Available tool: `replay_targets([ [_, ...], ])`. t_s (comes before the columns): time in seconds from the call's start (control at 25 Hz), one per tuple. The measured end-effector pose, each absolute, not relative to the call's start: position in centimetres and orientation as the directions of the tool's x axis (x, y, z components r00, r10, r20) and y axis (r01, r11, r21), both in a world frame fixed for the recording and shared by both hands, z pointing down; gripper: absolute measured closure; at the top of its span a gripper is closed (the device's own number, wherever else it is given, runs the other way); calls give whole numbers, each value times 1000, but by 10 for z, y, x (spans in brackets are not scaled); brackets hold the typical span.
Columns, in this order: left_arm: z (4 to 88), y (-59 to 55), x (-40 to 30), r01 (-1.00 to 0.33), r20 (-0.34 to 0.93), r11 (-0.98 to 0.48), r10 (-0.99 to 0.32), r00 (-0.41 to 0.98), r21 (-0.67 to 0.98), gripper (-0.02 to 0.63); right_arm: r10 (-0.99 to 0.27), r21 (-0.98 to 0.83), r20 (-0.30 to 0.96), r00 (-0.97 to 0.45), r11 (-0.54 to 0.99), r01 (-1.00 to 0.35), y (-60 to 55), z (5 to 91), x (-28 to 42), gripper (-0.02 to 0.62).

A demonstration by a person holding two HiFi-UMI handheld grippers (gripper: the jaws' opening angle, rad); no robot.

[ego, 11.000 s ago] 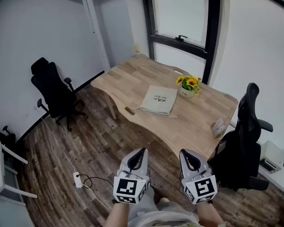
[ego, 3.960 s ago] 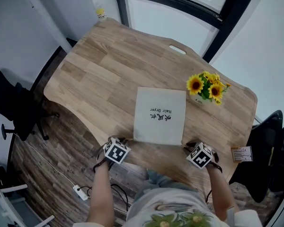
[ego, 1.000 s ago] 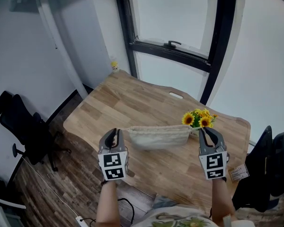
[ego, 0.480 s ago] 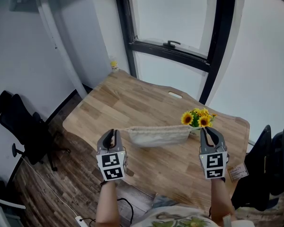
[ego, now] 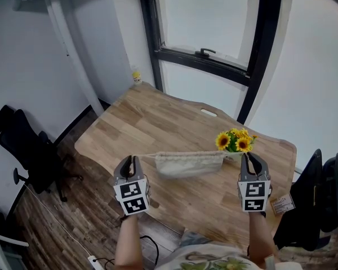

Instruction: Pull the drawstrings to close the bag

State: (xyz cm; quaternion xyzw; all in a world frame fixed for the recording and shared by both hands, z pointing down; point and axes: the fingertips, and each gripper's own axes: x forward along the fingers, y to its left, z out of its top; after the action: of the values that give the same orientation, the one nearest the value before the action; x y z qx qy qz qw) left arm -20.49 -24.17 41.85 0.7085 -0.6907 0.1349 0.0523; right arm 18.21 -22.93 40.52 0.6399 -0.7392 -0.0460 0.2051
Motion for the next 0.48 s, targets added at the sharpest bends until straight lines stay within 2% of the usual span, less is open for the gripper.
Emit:
replay_targets([
  [0.48,424,-233,-227,-997,279,28,-959,-45,-67,552,-968,286,245,-63,134,-949,-226,410,199,560],
])
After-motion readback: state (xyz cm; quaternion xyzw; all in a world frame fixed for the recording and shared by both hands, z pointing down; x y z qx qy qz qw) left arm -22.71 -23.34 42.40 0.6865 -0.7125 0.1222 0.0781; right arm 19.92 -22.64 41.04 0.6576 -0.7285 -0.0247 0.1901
